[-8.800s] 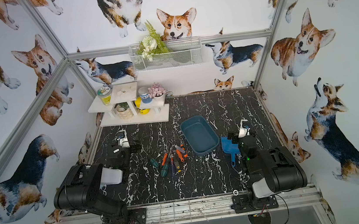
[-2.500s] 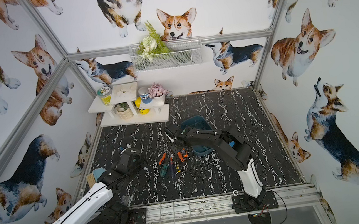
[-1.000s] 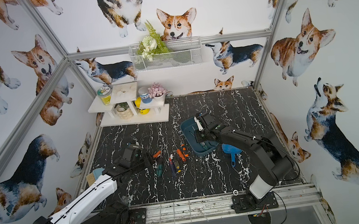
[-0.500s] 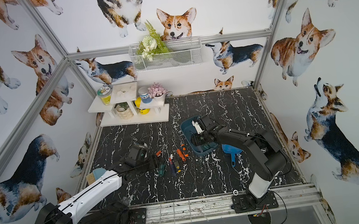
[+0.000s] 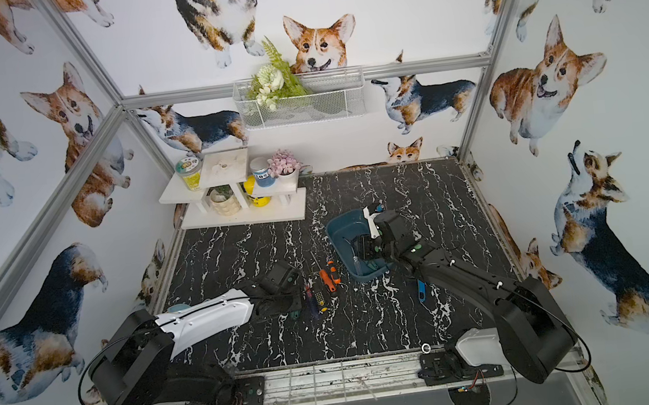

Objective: Put the screwdriver on the desktop into the storage box
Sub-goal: Pick up the screwdriver from the center of the board, then place the screwdriver in the storage box.

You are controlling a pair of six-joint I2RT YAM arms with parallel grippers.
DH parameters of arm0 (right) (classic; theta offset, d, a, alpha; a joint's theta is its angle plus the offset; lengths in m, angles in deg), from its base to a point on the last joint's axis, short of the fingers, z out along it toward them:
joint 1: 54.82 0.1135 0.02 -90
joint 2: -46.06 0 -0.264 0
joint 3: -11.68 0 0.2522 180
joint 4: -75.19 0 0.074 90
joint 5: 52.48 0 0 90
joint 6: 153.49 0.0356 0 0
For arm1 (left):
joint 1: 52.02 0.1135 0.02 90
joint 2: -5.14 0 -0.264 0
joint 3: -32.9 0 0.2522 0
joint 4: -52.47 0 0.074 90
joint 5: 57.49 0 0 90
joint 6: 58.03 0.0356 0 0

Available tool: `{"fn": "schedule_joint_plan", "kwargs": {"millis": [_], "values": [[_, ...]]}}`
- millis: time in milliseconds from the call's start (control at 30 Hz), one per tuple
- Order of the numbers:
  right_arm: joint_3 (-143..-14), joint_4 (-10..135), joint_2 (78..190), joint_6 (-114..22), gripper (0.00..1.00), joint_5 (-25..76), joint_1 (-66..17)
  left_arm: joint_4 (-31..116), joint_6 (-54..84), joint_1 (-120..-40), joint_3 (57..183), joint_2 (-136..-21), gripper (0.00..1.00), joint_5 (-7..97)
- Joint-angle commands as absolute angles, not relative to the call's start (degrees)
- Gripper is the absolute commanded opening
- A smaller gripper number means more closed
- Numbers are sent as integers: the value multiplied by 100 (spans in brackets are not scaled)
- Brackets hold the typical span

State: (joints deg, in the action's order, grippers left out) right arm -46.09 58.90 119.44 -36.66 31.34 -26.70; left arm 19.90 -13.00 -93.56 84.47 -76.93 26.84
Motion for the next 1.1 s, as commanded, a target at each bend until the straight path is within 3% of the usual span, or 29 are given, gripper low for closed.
{"fn": "schedule_joint_plan", "kwargs": {"millis": [0,133,333,500,733,867,1067], "values": [[-4591,6117,11879,-3510,57,3303,-2661,1549,-1381,-9464,8559,-7858,25,2133],[-4645,6084,11799,-3461,56,3369,-2660,1359,-1446,-9554,8761,-7945,6,1961],[-4447,6153,11066,-3148,55,4108,-2661,518,-1861,-10210,9897,-7057,5,942],[-4089,6353,10267,-2847,55,4684,-2667,1735,-2346,-10640,10138,-6449,5,796],[-3820,6142,9435,-2649,54,5333,-2661,2381,-2768,-11174,11747,-8368,6,689],[-3891,5777,9065,-2658,55,5520,-2669,1309,-3721,-11362,13079,-9843,6,293],[-3840,5440,8613,-2660,55,5655,-2667,508,-4847,-11385,13791,-10910,8,15]]}}
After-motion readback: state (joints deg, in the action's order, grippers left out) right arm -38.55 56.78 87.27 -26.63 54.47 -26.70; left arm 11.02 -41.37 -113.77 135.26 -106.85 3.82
